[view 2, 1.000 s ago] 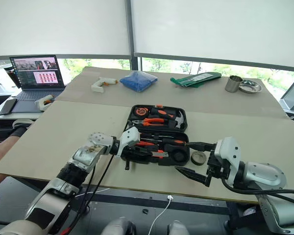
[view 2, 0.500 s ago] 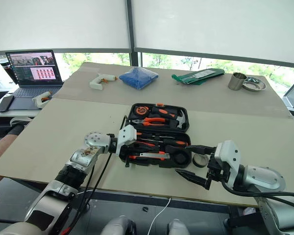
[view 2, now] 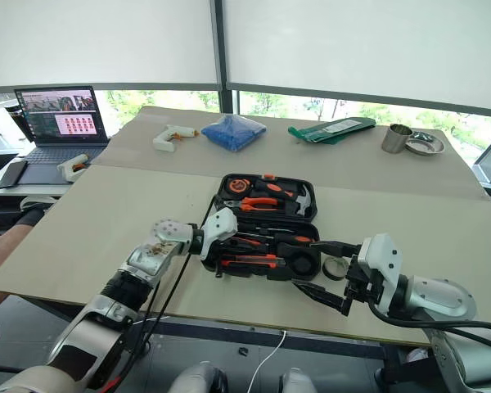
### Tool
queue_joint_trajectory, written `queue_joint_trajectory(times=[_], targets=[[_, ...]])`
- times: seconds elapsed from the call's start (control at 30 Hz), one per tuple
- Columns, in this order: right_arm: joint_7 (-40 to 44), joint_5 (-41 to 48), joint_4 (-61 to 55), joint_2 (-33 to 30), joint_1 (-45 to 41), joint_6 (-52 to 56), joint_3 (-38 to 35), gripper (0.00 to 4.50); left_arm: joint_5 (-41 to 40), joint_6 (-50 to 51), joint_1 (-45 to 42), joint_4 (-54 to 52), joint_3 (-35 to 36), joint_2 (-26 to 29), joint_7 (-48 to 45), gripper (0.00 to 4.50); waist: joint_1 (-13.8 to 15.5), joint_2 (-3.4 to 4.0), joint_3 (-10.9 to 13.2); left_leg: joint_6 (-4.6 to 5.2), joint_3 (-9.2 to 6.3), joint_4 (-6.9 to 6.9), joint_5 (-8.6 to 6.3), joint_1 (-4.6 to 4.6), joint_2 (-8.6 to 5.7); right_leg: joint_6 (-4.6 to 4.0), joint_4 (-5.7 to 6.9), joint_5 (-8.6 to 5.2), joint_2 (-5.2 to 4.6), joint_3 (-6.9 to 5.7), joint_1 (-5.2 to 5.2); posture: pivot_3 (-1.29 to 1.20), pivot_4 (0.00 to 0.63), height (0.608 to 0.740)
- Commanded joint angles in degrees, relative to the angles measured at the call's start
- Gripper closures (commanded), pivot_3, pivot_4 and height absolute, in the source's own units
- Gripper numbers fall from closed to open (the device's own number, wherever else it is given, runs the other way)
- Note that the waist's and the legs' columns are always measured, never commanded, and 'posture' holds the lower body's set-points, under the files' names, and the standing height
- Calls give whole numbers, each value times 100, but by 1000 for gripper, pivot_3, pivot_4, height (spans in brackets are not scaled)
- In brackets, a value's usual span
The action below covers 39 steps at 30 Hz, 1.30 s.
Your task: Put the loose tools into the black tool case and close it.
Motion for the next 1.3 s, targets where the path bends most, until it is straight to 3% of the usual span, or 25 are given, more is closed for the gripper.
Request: queue_joint_trajectory(times=[0.03,0.27,0.4,0.43,0.7,0.83,0.93,1.07,1.2,1.3], targets=[[-47,99,-145,1,-25,-42,-168,0,13,-368,394,187,-149,-79,-182,4400,-7,0,0,-1,1,0,-1,0,1,0,0,1,-1,0,-1,0,150,739],[-215,143,-103,220,555,-218,-774,0,-822,-1233,532,-256,614,70,-646,4400,-26,1,0,5,6,-12,-3,-37,1,-23,4,22,7,3,-17,0,150,739],[-149,-145,178,464,1319,-714,-1331,0,-1660,-1261,576,-866,1209,270,-1114,3295,-24,-2,10,5,4,-12,-7,-52,2,-6,5,25,12,-4,-27,0,150,739],[-154,-274,341,543,1514,-934,-1483,0,-1829,-1127,588,-1045,1339,398,-1189,2797,-21,-3,12,5,4,-12,-7,-53,2,-6,4,25,11,-4,-27,0,150,739],[-401,-1136,1658,1130,2651,-2343,-2063,0,-2410,-423,1300,-1669,2108,1734,-1644,71,-126,11,19,0,8,-12,-8,-27,10,-6,6,-19,9,3,-15,0,150,739],[-362,-1330,1562,972,2675,-2599,-1968,0,-2819,-211,1681,-1754,2431,2086,-2013,71,-202,25,31,-51,10,-14,-30,-23,21,-14,11,-21,8,3,-21,0,150,739],[-190,-1177,897,346,2381,-1865,-1718,0,-2841,-429,1812,-1760,2528,2128,-2132,71,-262,45,48,-58,20,-13,-33,-3,28,-16,10,-19,1,7,-26,0,150,739],[-27,-961,344,-841,1303,-383,-1055,0,-2783,-628,1800,-1856,2519,1963,-2070,71,-300,36,60,-63,25,-13,-30,2,29,-28,10,-9,3,11,-23,0,150,739],[176,-1063,372,-1524,194,650,4,0,-2741,-727,1707,-1857,2441,1775,-1986,71,-224,29,63,-65,15,-17,-25,-8,30,-33,11,-8,11,-4,-24,0,150,739],[69,-1344,642,-1640,-673,1171,737,0,-2853,-515,1739,-2038,2337,1724,-2057,71,-180,27,64,-21,16,-18,-7,-34,27,-66,10,-2,17,-2,-37,0,150,739]])
